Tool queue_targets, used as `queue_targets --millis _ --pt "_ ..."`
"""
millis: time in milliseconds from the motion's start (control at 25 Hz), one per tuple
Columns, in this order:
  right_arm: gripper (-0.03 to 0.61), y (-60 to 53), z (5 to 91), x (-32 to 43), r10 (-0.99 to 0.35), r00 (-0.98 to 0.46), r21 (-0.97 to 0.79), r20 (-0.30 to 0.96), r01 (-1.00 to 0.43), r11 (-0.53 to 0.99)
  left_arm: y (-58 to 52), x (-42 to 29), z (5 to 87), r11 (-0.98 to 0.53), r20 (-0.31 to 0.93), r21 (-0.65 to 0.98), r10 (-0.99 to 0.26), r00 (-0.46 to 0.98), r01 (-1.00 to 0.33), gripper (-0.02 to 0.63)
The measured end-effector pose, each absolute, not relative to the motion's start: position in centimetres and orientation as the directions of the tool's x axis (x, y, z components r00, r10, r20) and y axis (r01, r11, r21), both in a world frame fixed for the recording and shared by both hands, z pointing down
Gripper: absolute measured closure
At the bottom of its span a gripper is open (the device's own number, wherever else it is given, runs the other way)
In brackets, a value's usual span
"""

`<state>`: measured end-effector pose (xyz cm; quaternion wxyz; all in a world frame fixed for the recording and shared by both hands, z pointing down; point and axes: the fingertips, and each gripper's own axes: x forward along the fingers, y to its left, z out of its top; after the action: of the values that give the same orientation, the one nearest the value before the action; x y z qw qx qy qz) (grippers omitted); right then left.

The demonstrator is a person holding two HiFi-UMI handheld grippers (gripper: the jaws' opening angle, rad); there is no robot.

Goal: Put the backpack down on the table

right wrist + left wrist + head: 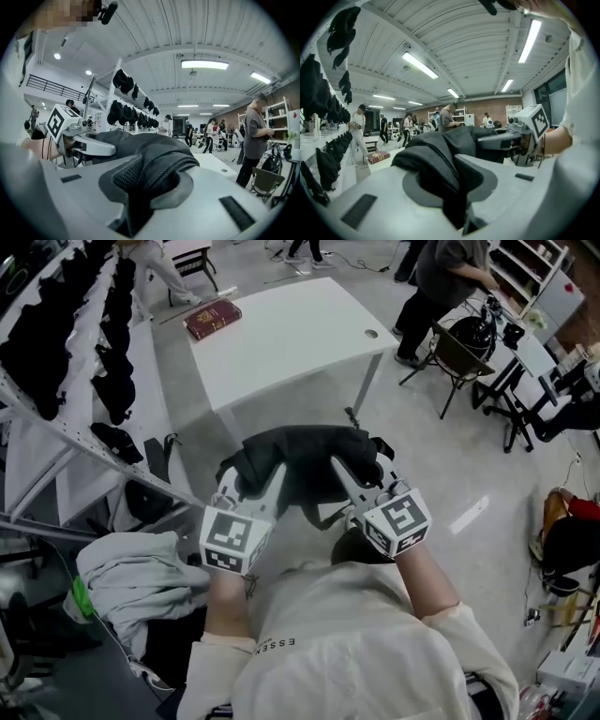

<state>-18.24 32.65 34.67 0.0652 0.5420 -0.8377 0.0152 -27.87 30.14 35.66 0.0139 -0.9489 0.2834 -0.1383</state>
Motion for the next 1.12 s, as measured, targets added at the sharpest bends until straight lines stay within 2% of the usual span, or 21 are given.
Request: queue_targets --millis 320,1120 --pt "0.503 24.6 35.4 -14.3 -0.860 -0.491 -0.003 0.140 -0.869 0.495 23.1 -24.2 36.1 -0.780 0.283 -0.105 -0.619 0.733 -0.617 0.541" --pt "0.502 5.5 33.3 5.9 -0.740 -0.657 0.034 0.145 -0.744 0.667 6.1 -4.0 34.1 -0.637 0.272 -0.069 -0.752 0.600 -0.768 0.541"
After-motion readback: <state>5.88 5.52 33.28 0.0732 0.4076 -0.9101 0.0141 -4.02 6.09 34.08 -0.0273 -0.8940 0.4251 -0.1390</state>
